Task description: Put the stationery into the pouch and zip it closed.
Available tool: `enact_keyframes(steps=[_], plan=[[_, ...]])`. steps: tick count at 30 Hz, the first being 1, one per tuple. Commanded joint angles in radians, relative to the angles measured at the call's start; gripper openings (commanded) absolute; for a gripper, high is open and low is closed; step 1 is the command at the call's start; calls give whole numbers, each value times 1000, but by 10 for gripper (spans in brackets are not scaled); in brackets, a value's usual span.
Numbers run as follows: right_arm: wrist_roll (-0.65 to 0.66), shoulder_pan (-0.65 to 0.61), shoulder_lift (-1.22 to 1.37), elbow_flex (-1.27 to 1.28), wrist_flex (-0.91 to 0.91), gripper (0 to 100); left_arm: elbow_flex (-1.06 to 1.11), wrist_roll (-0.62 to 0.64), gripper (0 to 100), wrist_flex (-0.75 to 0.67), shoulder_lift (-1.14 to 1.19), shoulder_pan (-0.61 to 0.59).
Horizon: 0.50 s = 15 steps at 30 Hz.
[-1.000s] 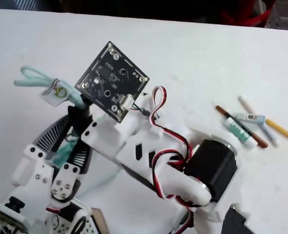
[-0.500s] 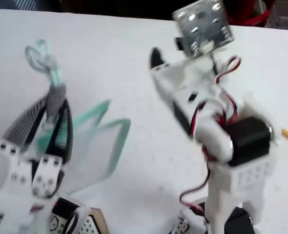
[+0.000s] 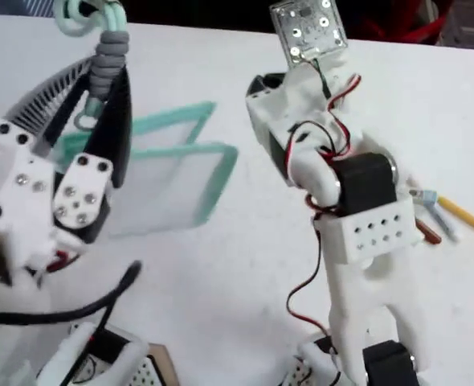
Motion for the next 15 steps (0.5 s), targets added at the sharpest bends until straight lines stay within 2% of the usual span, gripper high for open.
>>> enact_keyframes(steps=[1, 6, 10, 15], plan=[[-6, 10, -42, -2, -31, 20, -43, -11, 21, 3, 42, 31], [-6, 42, -45, 5, -101, 19, -43, -11, 21, -2, 88, 31], [-6, 35, -54, 5, -45, 19, -43, -11, 22, 0, 127, 31], [5, -93, -54, 5, 91, 19, -51, -12, 22, -18, 174, 24]])
